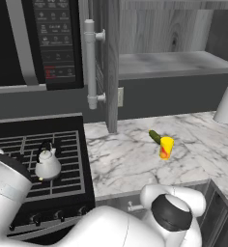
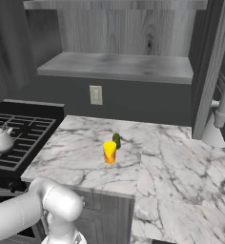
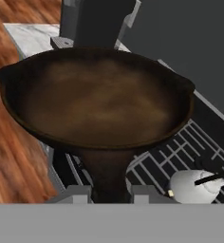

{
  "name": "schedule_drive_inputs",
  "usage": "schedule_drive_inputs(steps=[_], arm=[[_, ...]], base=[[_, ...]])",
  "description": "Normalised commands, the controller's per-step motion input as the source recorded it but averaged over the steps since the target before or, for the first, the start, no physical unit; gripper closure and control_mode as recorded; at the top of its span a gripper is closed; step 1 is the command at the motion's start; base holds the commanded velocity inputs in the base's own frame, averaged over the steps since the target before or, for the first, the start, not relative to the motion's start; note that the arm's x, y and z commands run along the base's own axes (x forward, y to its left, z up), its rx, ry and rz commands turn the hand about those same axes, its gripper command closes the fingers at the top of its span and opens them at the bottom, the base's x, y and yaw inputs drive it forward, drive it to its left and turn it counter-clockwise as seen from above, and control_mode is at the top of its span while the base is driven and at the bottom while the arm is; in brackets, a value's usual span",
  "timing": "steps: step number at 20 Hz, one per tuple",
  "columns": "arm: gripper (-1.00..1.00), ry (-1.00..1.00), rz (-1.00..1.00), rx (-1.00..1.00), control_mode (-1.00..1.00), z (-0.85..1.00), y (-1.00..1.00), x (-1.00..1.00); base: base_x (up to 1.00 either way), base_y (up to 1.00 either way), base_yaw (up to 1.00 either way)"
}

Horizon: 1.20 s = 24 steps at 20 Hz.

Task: Pick the pan from the cabinet and place it on the stove. Then turn on the stove burner for the pan.

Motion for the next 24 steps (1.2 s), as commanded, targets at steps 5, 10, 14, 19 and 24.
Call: schedule_drive_inputs(steps=[5,10,14,19,24], arm=[[1.00,0.00,0.00,0.02,-1.00,-0.18,0.00,0.30],[1.00,0.01,0.00,0.04,-1.00,-0.11,0.00,0.26],[1.00,0.03,0.00,0.03,-1.00,-0.11,0.00,0.19],[1.00,0.03,0.00,0.02,-1.00,-0.15,0.00,0.17],[1.00,0.04,-0.02,0.00,-1.00,-0.22,0.03,0.18]], base=[[0.00,0.00,0.00],[0.00,0.00,0.00],[0.00,0.00,0.00],[0.00,0.00,0.00],[0.00,0.00,0.00]])
